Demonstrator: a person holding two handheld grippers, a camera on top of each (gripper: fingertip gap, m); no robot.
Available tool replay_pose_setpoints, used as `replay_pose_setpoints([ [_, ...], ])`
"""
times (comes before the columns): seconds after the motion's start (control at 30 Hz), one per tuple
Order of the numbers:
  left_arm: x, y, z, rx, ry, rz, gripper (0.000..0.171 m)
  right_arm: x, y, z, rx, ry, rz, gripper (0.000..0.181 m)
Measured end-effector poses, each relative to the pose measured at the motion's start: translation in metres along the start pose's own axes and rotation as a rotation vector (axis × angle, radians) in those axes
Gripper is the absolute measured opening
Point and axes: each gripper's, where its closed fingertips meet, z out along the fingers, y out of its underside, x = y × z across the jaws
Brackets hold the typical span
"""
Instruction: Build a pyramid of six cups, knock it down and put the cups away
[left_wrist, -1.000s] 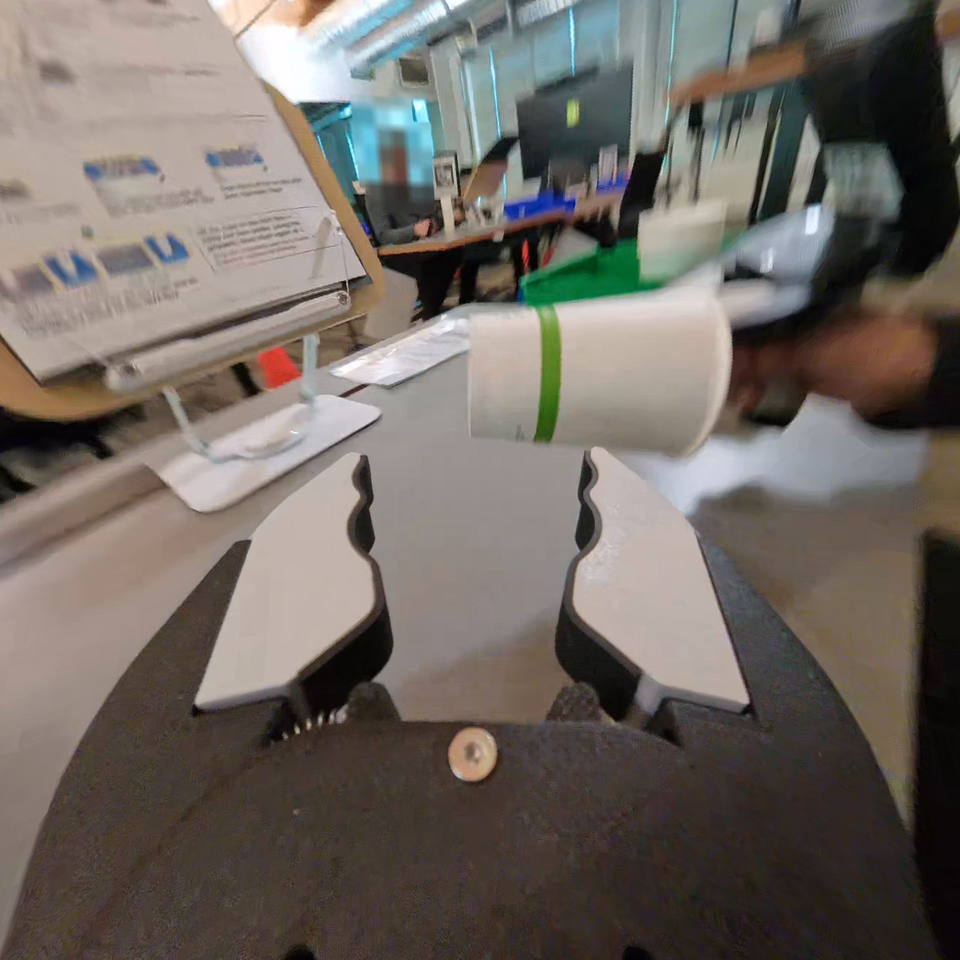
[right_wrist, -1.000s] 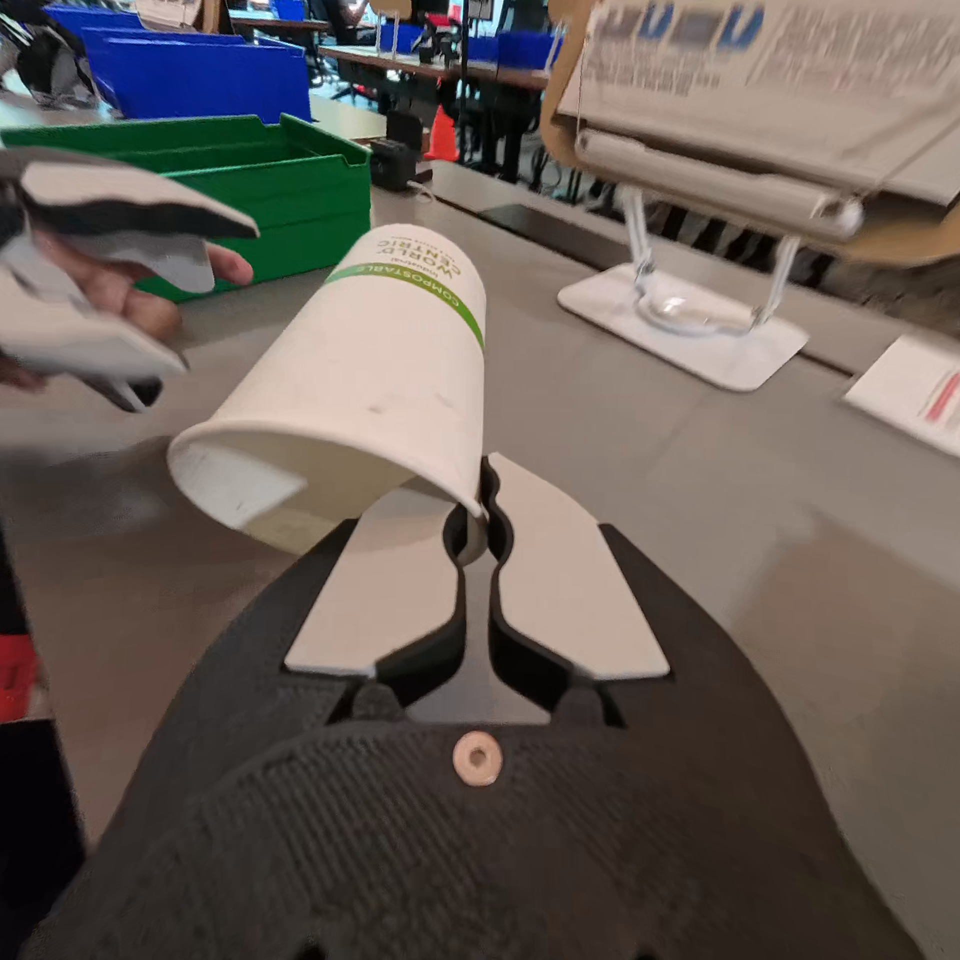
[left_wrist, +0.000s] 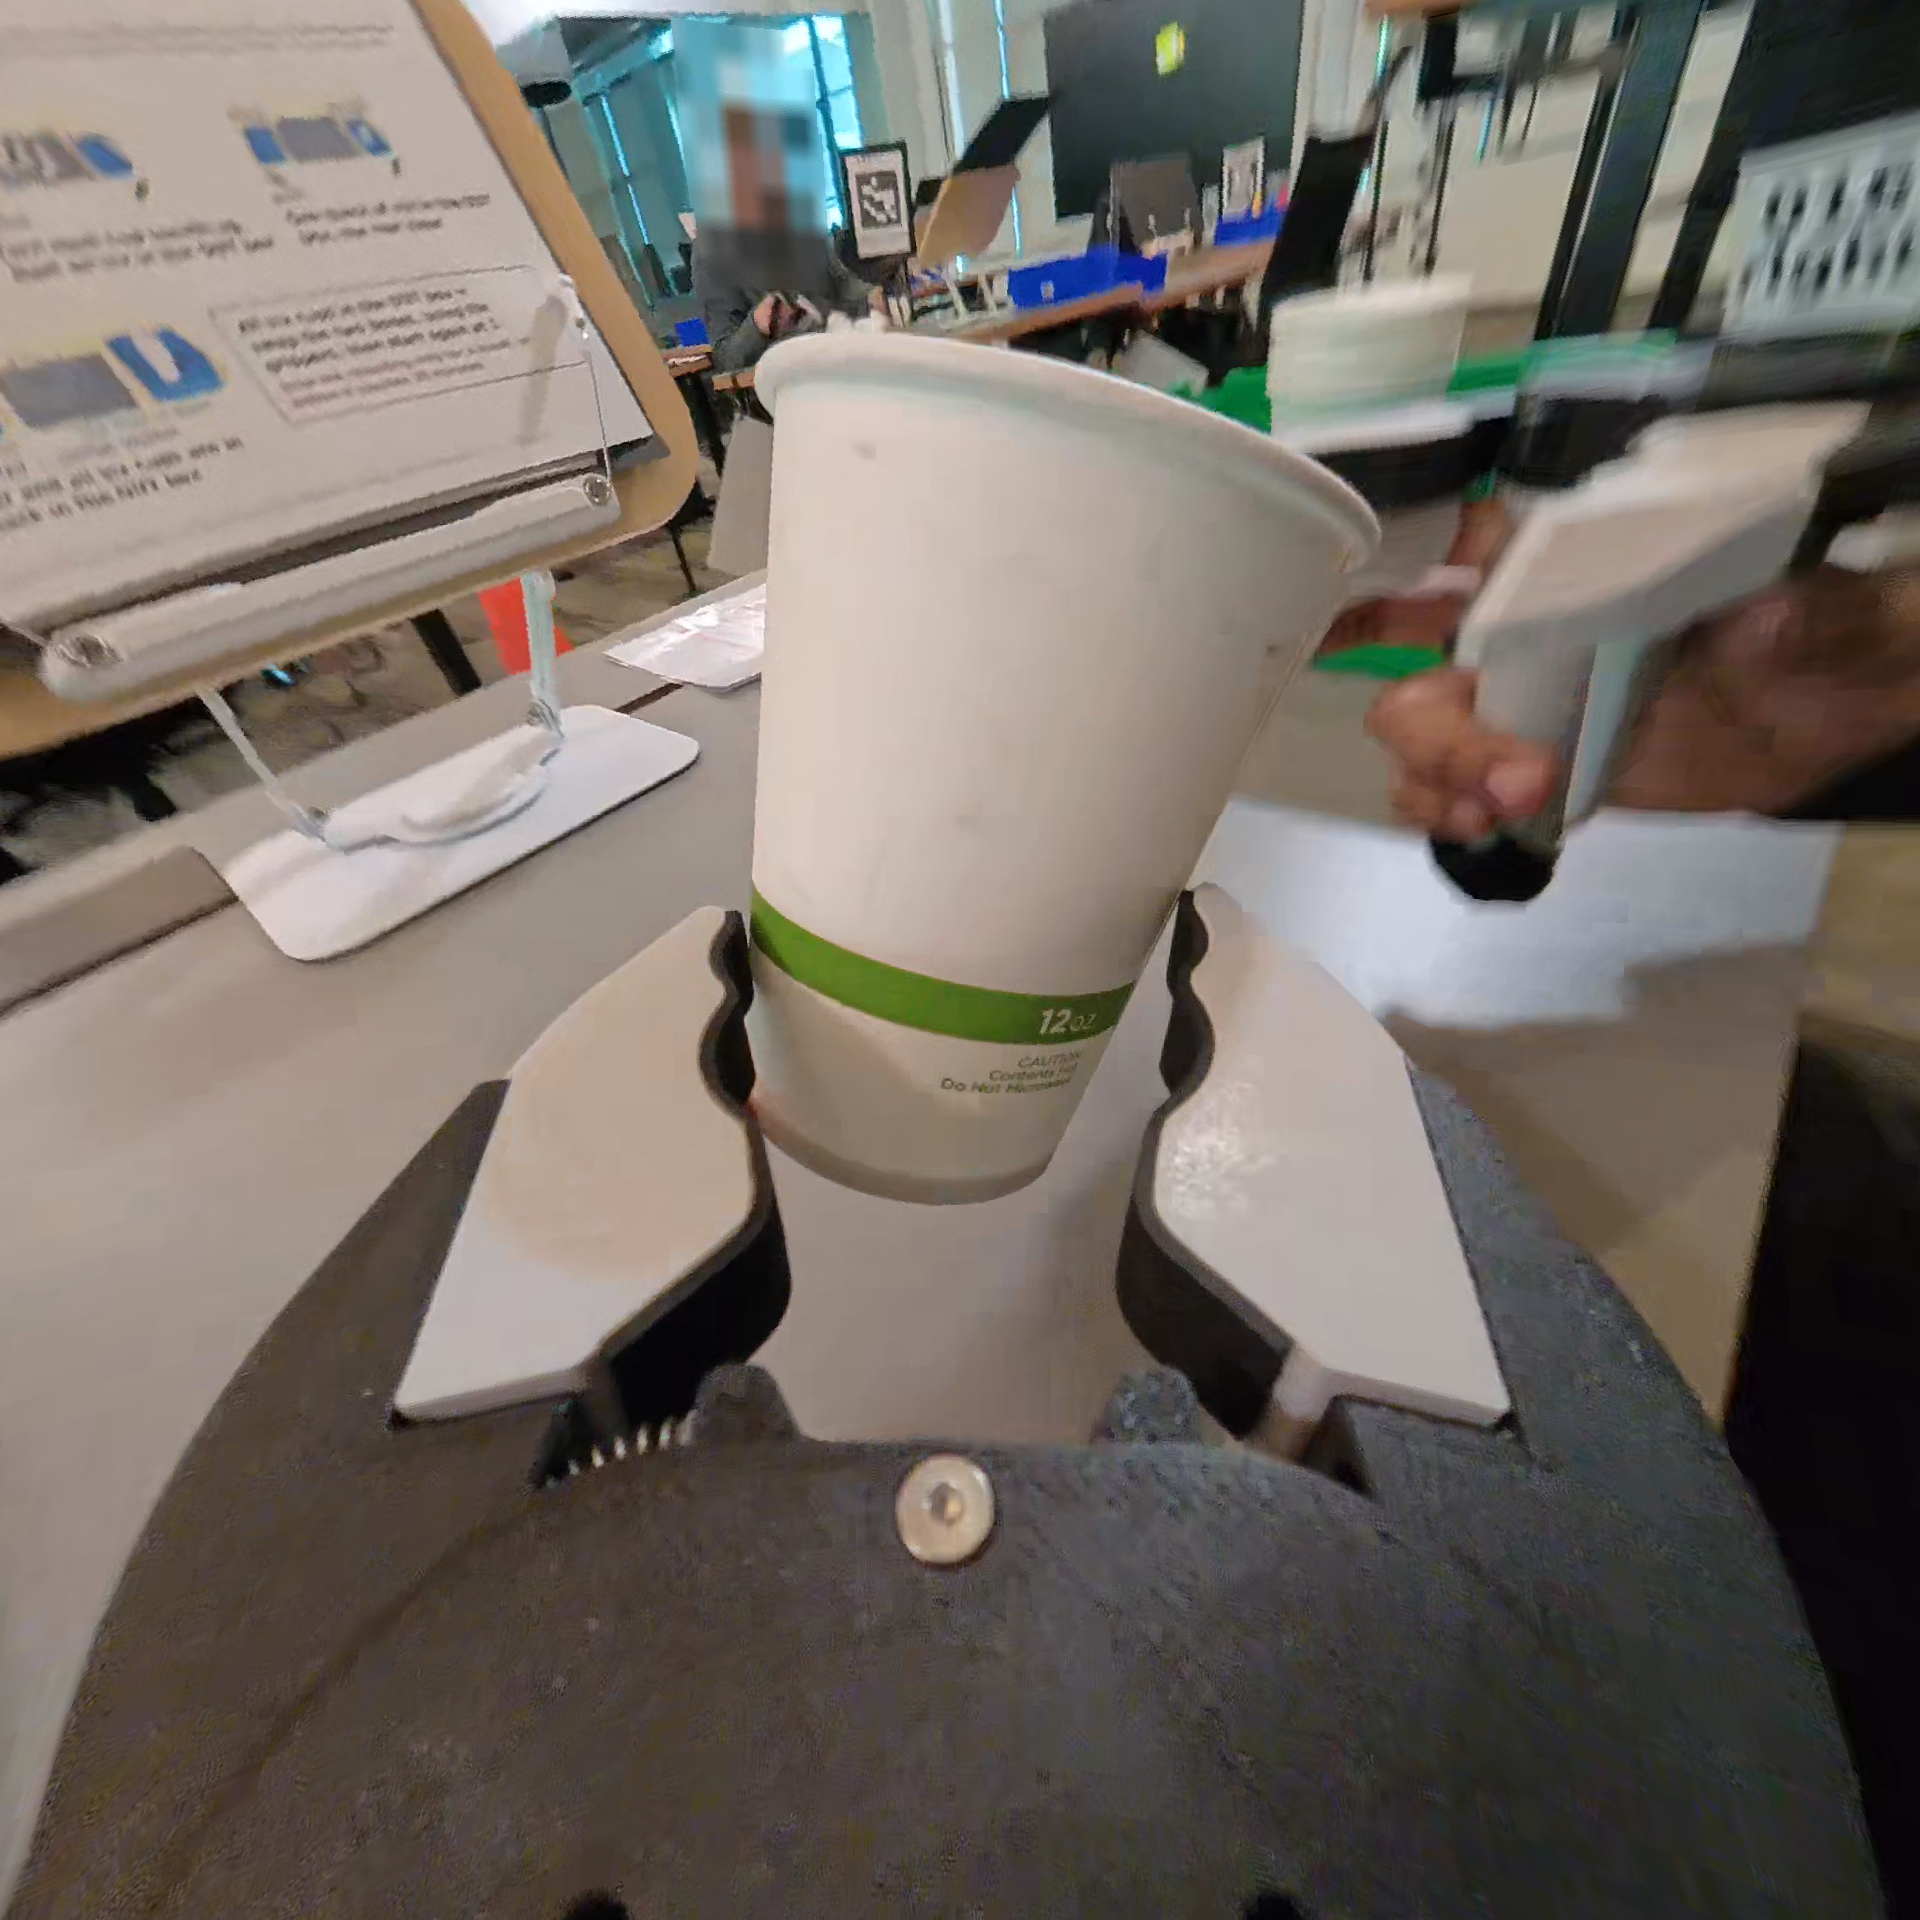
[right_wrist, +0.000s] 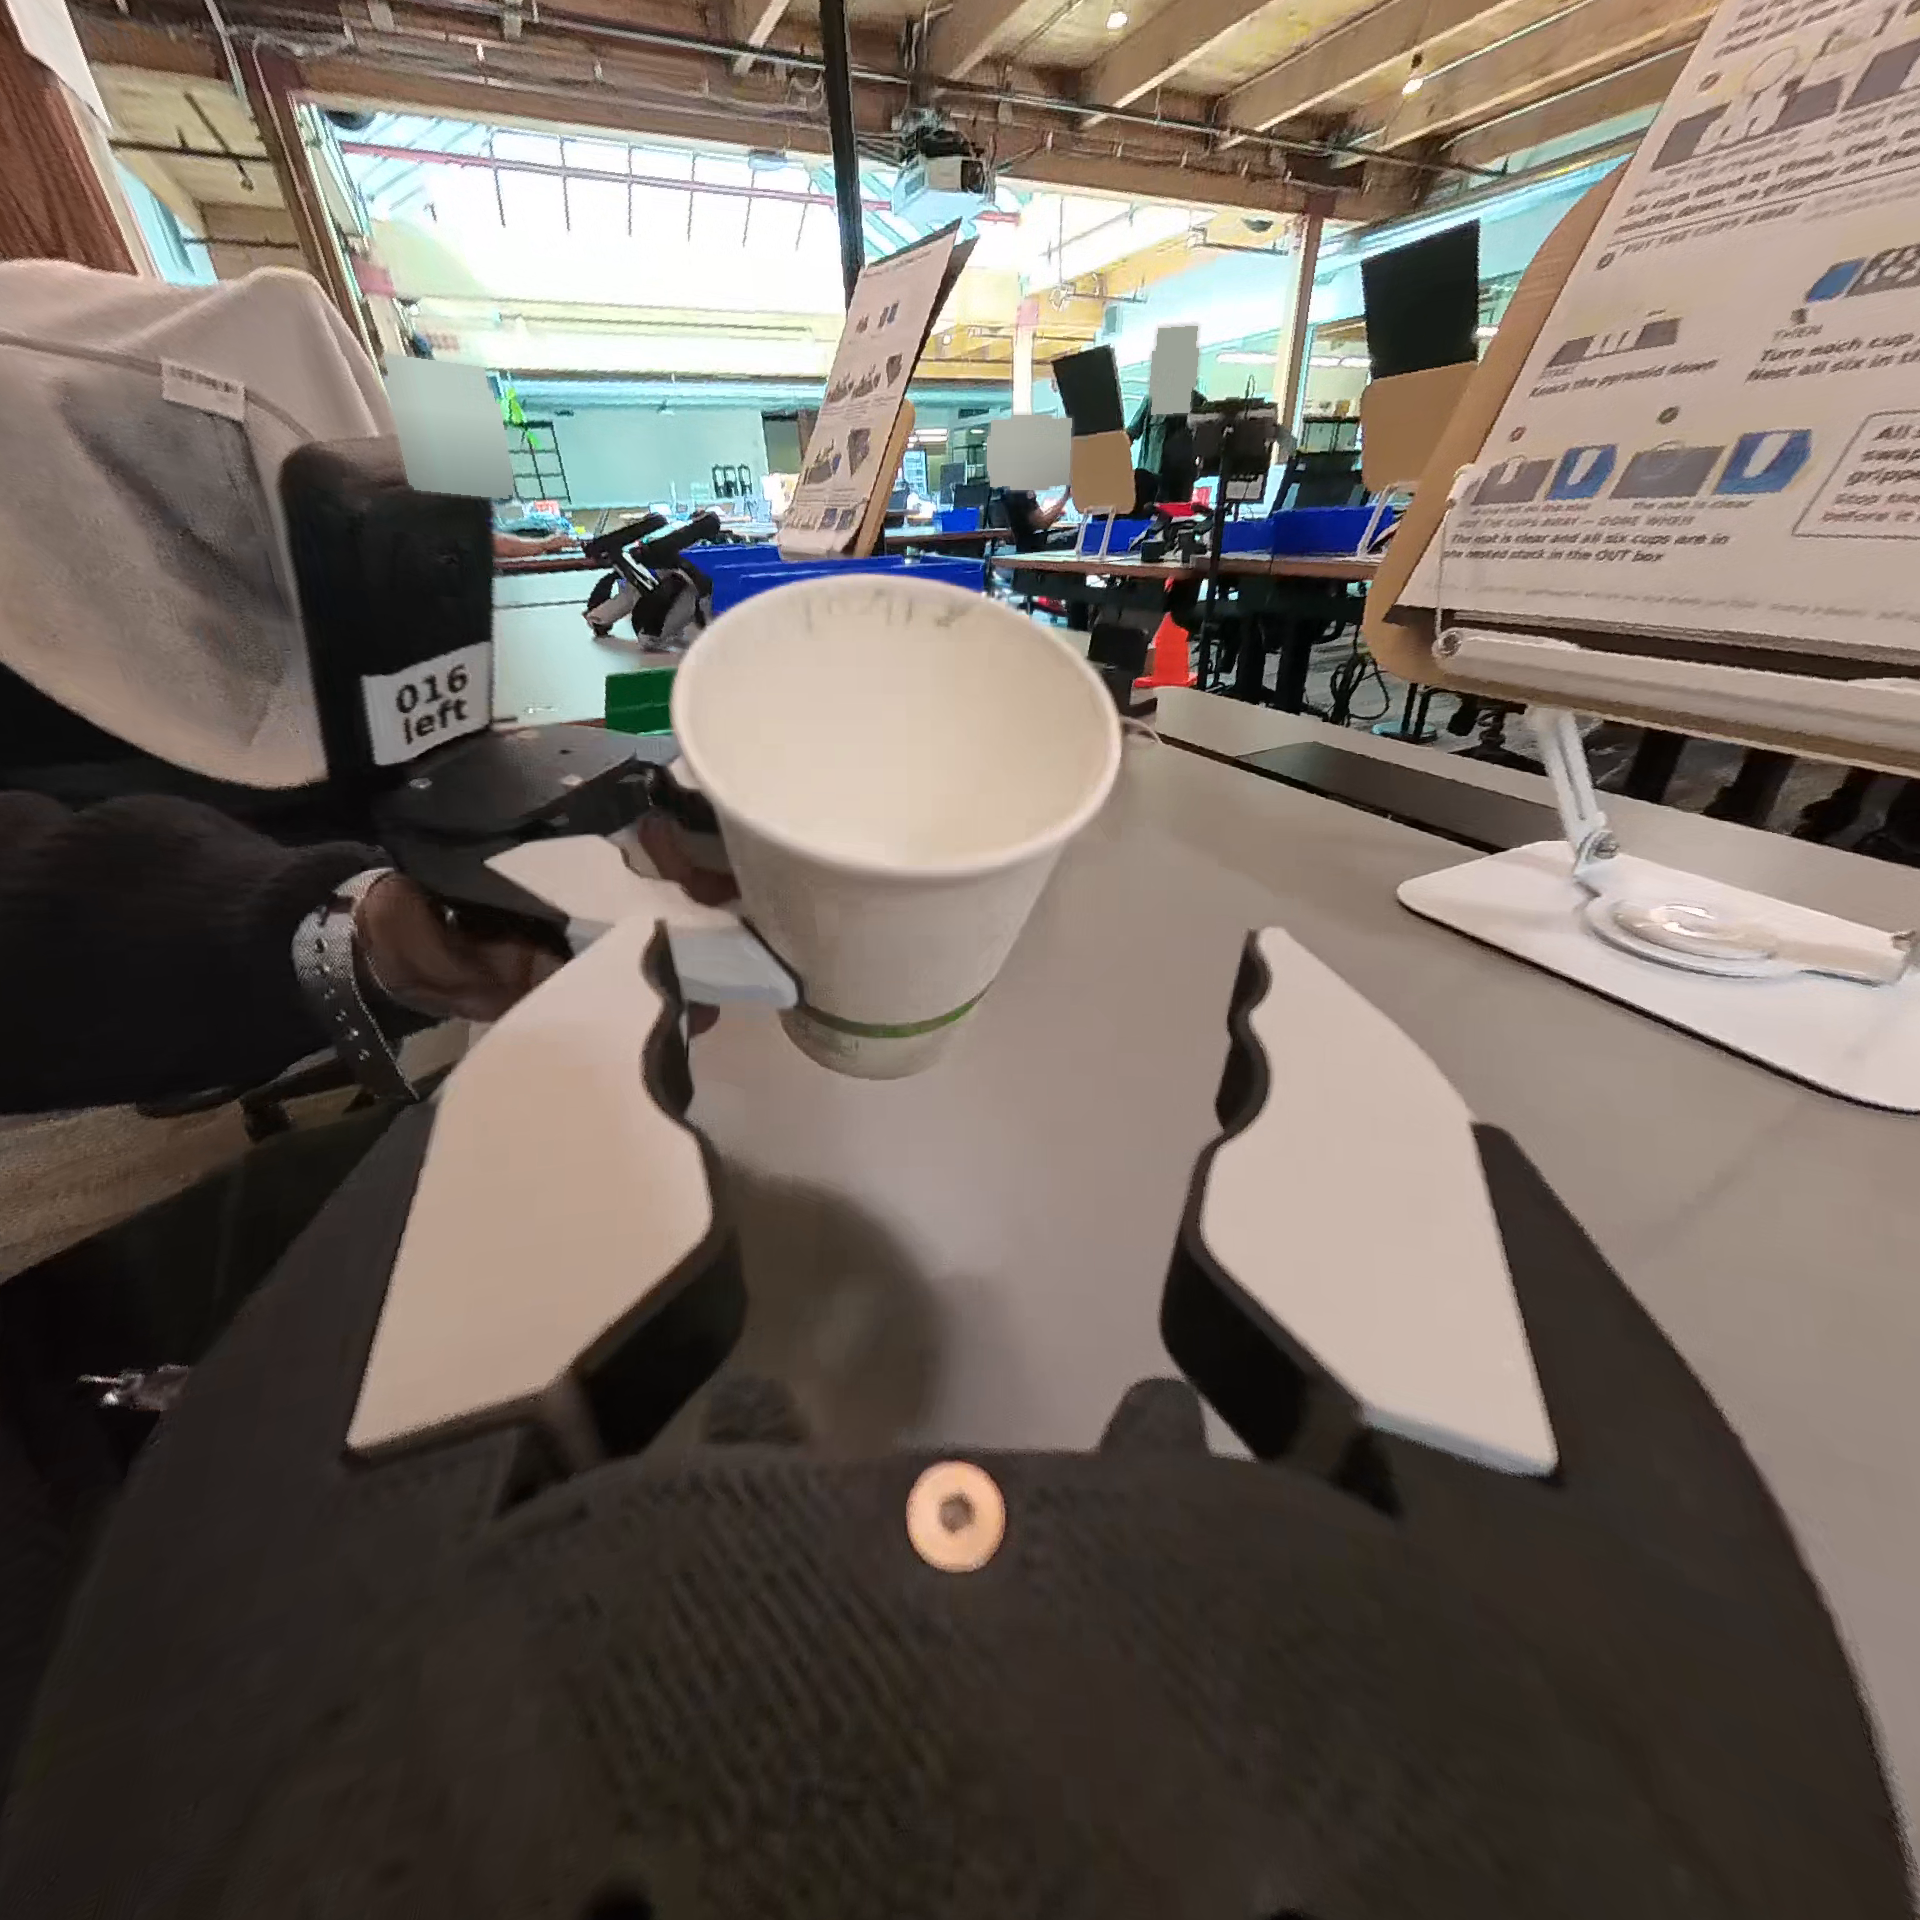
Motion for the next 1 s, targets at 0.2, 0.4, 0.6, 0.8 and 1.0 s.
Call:
replay_pose_setpoints([
  [0.2, 0.016, -0.011, 0.000, 0.058, 0.125, -0.213, 0.079, -0.014, 0.004, 0.011, 0.017, -0.059, 0.129, 0.109],
  [0.4, 0.049, -0.004, 0.005, 0.017, 0.218, -0.103, 0.079, -0.030, 0.005, 0.012, 0.009, -0.144, 0.136, 0.094],
  [0.6, 0.039, -0.006, 0.005, 0.043, 0.162, -0.113, 0.072, -0.010, -0.016, 0.002, 0.063, -0.048, 0.071, 0.093],
  [0.8, 0.020, -0.002, 0.005, 0.035, 0.105, -0.187, 0.072, 0.077, -0.082, -0.067, 0.183, 0.384, -0.075, 0.093],
  [1.0, 0.014, 0.009, 0.006, -0.026, 0.059, -0.136, 0.070, 0.185, -0.134, -0.218, 0.181, 0.965, -0.282, 0.093],
])
